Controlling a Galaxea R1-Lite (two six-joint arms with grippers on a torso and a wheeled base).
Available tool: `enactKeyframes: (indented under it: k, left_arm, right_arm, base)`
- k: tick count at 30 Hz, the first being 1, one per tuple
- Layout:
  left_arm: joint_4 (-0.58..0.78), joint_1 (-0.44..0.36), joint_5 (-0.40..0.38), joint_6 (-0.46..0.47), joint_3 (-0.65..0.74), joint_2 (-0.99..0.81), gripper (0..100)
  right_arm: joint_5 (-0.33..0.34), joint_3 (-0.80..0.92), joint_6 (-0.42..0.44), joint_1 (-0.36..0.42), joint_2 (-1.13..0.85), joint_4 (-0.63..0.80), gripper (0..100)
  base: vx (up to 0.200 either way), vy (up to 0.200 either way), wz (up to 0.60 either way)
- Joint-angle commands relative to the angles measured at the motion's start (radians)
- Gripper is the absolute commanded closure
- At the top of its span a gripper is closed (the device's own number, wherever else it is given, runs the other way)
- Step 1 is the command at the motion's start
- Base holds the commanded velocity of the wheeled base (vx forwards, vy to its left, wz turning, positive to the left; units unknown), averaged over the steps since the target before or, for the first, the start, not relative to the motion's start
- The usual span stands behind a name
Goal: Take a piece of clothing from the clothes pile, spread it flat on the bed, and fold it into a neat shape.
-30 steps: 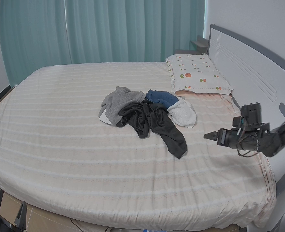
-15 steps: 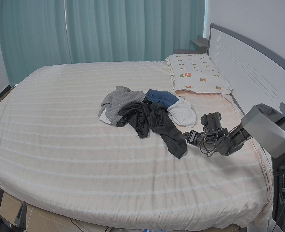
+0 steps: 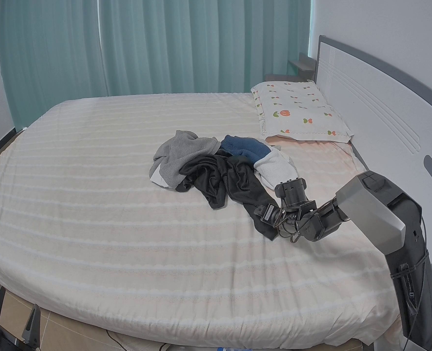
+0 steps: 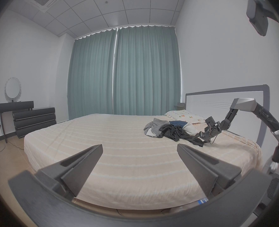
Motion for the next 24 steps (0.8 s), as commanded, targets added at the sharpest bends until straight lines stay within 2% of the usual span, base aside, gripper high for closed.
enactKeyframes:
  k: [1,9,11,14,15,18,19,20,21,24]
  left_arm:
    - [0.000,0.000,0.000,0.000,0.016,-0.018,0]
    - [0.000,0.000,0.000,0.000,0.016,-0.018,0]
    - [0.000,0.000,0.000,0.000,0.016,-0.018,0]
    - [0.000,0.000,0.000,0.000,0.016,-0.018,0]
    - [0.000,0.000,0.000,0.000,0.016,-0.018,0]
    - [0.000,0.000,0.000,0.000,0.016,-0.018,0]
    - [0.000,0.000,0.000,0.000,0.016,-0.018,0]
    - [0.000,0.000,0.000,0.000,0.016,-0.018,0]
    - [0.000,0.000,0.000,0.000,0.016,-0.018,0]
    - [0.000,0.000,0.000,0.000,0.016,-0.018,0]
  right_arm:
    - [-0.014,-0.051,0.011,0.004,0.049,0.005,100]
    - [-0.009,-0.045,0.038,0.009,0.035,-0.008,100]
    - [-0.011,-0.036,0.081,0.007,0.003,-0.009,100]
    - [0.006,0.056,0.195,0.001,-0.125,-0.009,100]
    - [0.026,0.102,0.216,0.000,-0.171,-0.011,100]
    - [0.169,0.284,0.247,-0.003,-0.327,-0.052,100]
    - [0.169,0.284,0.247,-0.003,-0.327,-0.052,100]
    - [0.270,0.445,0.247,-0.006,-0.435,-0.120,100]
    - [0.324,0.547,0.239,-0.006,-0.490,-0.173,100]
    - [0.371,0.685,0.235,-0.006,-0.571,-0.282,100]
  base:
    - [0.000,0.000,0.00]
    - [0.000,0.000,0.00]
    - [0.000,0.000,0.00]
    - [0.000,0.000,0.00]
    - [0.000,0.000,0.00]
    - [0.000,0.000,0.00]
    - [0.000,0.000,0.00]
    - [0.000,0.000,0.00]
    - [0.000,0.000,0.00]
    - [0.000,0.000,0.00]
